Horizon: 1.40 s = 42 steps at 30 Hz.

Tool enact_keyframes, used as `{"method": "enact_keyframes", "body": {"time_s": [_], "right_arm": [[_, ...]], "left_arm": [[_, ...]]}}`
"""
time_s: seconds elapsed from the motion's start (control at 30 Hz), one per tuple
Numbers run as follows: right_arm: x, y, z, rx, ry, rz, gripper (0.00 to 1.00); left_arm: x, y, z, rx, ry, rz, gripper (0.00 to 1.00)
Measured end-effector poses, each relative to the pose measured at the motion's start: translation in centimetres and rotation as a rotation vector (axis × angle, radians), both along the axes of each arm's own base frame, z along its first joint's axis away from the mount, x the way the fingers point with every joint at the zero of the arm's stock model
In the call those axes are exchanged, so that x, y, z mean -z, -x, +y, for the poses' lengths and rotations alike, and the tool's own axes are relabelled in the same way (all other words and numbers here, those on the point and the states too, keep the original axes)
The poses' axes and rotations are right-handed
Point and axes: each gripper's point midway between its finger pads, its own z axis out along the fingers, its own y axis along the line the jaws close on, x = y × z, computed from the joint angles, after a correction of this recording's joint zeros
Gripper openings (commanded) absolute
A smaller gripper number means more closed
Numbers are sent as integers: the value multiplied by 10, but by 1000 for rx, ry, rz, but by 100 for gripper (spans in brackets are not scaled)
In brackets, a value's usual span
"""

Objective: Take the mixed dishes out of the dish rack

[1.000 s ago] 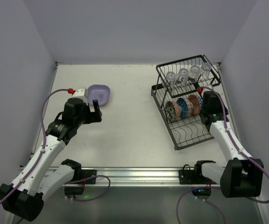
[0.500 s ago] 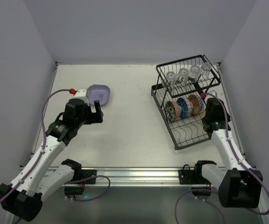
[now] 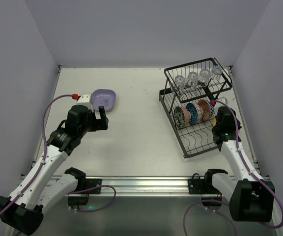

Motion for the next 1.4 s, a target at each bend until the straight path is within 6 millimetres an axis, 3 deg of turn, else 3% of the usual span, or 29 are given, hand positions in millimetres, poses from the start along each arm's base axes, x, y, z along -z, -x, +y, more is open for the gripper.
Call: {"method": "enact_keyframes", "body": {"time_s": [0.03, 0.07, 0.2, 0.3, 0.47, 0.93, 1.2, 1.4], "right_arm": [[0, -1, 0, -2, 7, -9, 21], [0, -1, -1, -7, 16, -14, 14], [-2, 0, -3, -18, 53, -30, 11], [-2, 1, -3, -32, 73, -23, 0], [-3, 1, -4, -43, 96, -18, 0], [-33, 7, -9, -23, 167, -128, 0], [-72, 22, -1, 34, -5, -230, 0], [-111, 50, 16, 91, -224, -309, 0]], "left_arm": [[0, 0, 0, 0, 0, -2, 100], [-1, 0, 0, 2, 0, -3, 100], [-1, 1, -1, 3, -1, -5, 100], [-2, 1, 0, -1, -3, -11, 100], [-4, 1, 1, -4, -6, -18, 100], [-5, 2, 0, -5, -9, -23, 100], [-4, 2, 1, -7, -12, -21, 100], [-10, 4, 2, -7, -2, -41, 100]]}}
